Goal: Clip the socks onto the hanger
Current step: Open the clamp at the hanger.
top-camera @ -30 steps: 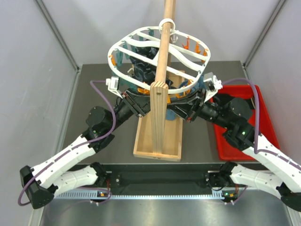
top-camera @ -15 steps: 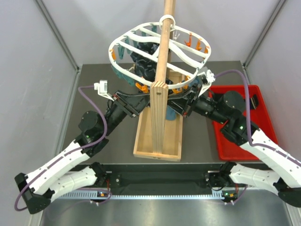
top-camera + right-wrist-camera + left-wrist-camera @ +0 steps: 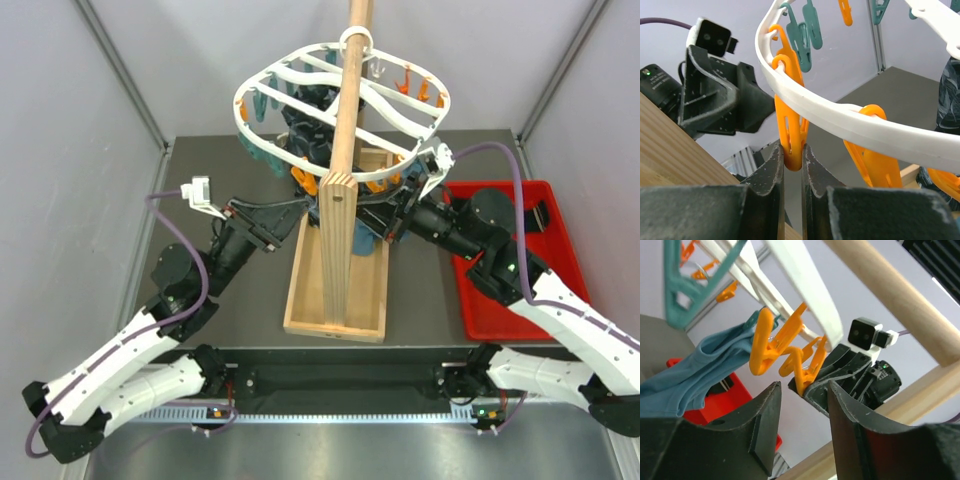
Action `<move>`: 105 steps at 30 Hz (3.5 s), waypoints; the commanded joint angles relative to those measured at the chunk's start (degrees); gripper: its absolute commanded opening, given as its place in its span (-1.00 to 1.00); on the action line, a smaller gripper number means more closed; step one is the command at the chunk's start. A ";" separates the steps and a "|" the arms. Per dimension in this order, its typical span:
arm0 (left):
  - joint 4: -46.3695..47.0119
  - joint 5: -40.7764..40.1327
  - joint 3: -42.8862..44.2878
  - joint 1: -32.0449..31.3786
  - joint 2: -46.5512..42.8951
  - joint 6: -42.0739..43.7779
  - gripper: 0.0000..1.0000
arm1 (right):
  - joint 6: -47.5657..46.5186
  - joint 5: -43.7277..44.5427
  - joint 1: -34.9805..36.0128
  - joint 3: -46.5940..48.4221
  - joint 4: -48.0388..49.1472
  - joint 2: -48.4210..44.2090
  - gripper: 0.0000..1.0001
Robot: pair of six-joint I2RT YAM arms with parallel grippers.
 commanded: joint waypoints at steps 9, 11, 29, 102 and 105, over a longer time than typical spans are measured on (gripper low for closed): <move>3.82 4.21 2.31 -0.09 4.50 -4.19 -0.06 | -1.65 0.69 0.95 2.76 1.13 0.22 -1.00; 4.35 4.12 2.48 -0.18 4.85 -4.54 -0.06 | -2.26 0.25 0.86 2.58 1.13 0.22 -1.00; 5.05 7.36 9.07 -0.18 12.14 -2.88 0.38 | -5.34 3.14 0.95 4.60 -3.53 -0.31 -1.00; -7.60 -1.77 17.52 -1.94 17.51 5.66 -1.00 | -5.61 10.79 1.21 5.74 -13.46 -7.43 0.49; -8.04 -2.73 16.90 -1.94 16.98 3.46 -1.00 | -4.73 8.87 1.21 7.14 -13.20 -6.73 0.32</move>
